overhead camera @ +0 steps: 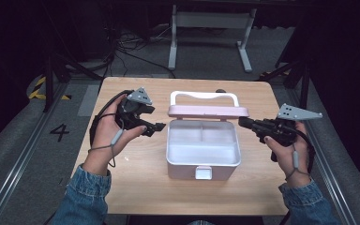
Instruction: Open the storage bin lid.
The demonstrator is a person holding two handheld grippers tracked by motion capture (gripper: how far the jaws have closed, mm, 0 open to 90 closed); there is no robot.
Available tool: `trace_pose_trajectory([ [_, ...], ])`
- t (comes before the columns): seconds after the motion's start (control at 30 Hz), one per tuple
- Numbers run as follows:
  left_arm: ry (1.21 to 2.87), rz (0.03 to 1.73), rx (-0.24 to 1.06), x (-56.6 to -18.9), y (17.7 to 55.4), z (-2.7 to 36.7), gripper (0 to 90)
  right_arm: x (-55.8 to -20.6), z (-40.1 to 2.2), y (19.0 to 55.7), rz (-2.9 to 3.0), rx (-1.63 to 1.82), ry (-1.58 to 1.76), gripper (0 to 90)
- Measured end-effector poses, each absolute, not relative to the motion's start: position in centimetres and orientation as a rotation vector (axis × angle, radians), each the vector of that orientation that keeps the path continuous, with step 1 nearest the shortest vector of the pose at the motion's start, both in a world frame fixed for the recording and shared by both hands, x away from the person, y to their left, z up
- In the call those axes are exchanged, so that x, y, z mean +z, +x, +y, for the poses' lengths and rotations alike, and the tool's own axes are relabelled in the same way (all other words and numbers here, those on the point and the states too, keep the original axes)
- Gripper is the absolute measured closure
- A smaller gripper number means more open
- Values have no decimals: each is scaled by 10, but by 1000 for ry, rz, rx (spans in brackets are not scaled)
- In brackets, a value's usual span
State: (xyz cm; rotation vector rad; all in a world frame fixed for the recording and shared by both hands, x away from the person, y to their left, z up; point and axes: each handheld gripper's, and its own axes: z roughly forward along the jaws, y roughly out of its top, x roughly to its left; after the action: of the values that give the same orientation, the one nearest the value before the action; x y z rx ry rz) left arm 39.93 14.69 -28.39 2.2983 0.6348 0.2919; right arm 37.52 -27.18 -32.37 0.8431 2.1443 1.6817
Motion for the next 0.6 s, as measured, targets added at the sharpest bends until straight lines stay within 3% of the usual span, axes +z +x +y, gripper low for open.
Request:
trace_pose_trajectory([
  [0.4, 2154, 748, 299, -306, 408, 147, 265, -320, -268, 390, 2117, 1694, 845, 900],
  [0.6, 2055, 710, 394, -310, 409, 138, 244, -320, -269, 392, 2110, 1701, 849, 900],
])
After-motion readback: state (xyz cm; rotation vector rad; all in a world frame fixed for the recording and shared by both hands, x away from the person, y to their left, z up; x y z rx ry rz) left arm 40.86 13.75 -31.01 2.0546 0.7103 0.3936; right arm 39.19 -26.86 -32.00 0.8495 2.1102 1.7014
